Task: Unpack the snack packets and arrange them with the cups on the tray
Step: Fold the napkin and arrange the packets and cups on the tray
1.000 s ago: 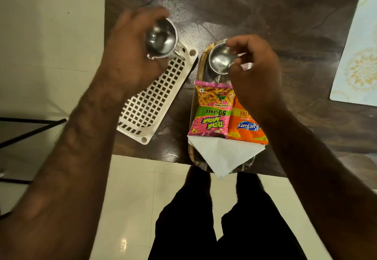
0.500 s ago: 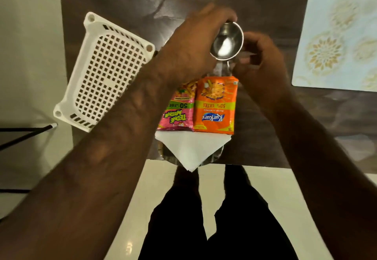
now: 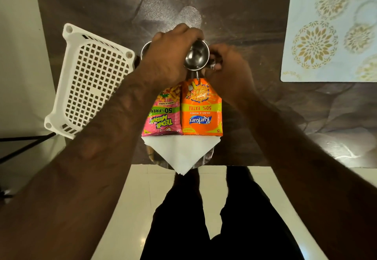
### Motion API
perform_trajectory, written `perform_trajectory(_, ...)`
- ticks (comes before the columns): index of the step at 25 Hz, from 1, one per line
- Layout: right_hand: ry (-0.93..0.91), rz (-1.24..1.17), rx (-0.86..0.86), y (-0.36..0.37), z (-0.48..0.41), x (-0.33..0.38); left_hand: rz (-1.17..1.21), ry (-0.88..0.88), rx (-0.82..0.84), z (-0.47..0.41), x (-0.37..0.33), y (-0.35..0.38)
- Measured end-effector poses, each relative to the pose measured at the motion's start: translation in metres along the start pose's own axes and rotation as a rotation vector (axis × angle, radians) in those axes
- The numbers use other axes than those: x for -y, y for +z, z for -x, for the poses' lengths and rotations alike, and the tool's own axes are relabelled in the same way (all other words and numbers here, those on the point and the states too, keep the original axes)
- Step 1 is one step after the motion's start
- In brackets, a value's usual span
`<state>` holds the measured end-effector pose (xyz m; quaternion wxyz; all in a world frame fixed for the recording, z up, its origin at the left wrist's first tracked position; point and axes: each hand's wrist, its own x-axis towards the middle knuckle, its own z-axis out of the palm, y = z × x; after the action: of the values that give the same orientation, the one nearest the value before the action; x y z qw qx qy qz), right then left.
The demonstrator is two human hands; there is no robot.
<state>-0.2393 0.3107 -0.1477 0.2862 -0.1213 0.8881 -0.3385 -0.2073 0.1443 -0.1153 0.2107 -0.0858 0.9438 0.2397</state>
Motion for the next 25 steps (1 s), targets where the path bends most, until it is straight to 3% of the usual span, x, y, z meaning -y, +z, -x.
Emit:
perform_trajectory(15, 0.024, -0.008, 0.001, 0.004, 0.009, 0.002, -0.018, 0.049, -0.045, 0.014, -0.003, 0.005)
perform_trajectory(17, 0.027, -0.006, -0.038, -0.001, 0.015, 0.006, 0.072, 0.057, -0.094, 0.033, -0.006, -0.007)
perform_trajectory(19, 0.033, 0.021, -0.1, -0.011, 0.019, 0.011, 0.236, 0.058, -0.244, 0.062, 0.002, -0.018)
perform_trajectory(22, -0.054, 0.061, -0.188, -0.024, 0.02, 0.034, 0.433, -0.21, -0.583, 0.124, 0.041, -0.026)
perform_trajectory(25, -0.222, 0.046, -0.184, -0.019, 0.012, 0.079, 0.504, -0.625, -0.661, 0.181, 0.093, -0.021)
